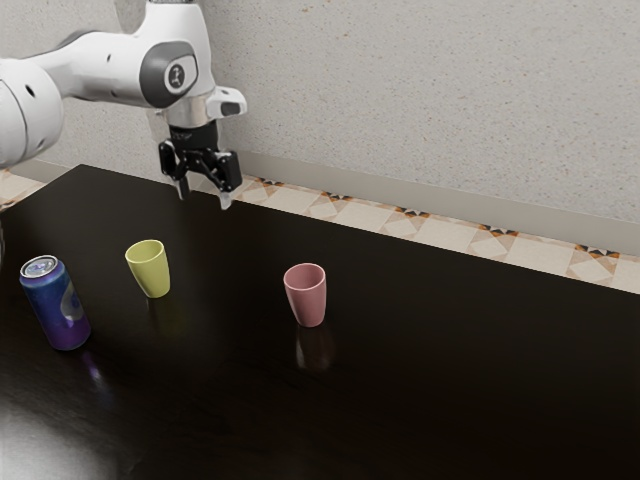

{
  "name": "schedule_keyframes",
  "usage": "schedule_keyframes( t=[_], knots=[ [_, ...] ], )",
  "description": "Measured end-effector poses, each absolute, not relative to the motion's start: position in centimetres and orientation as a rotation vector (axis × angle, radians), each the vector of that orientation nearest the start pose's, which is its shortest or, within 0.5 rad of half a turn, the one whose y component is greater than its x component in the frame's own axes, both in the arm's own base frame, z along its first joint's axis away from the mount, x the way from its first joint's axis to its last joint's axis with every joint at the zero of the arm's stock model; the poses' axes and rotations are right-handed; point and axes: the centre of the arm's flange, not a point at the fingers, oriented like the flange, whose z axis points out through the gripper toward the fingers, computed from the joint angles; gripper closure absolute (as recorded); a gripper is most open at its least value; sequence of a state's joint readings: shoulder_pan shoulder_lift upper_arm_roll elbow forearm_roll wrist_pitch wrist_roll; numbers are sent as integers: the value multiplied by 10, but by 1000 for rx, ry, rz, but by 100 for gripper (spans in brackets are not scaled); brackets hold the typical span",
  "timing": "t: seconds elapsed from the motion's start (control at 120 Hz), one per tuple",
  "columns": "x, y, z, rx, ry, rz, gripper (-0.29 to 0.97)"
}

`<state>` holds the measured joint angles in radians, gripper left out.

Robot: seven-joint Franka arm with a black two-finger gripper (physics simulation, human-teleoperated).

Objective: Place the left cup onto the right cup

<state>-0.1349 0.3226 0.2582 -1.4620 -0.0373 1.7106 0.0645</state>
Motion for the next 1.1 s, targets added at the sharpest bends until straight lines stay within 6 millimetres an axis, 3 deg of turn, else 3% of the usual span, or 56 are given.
schedule_keyframes(
  t=[0.333,0.667,0.875,1.1],
  knots=[
    [643,123,491,-3096,-241,79,3],
    [637,168,473,-3085,-341,114,3],
    [648,177,437,-3075,-345,161,3],
    [662,180,414,-3076,-309,166,3]
  ],
)
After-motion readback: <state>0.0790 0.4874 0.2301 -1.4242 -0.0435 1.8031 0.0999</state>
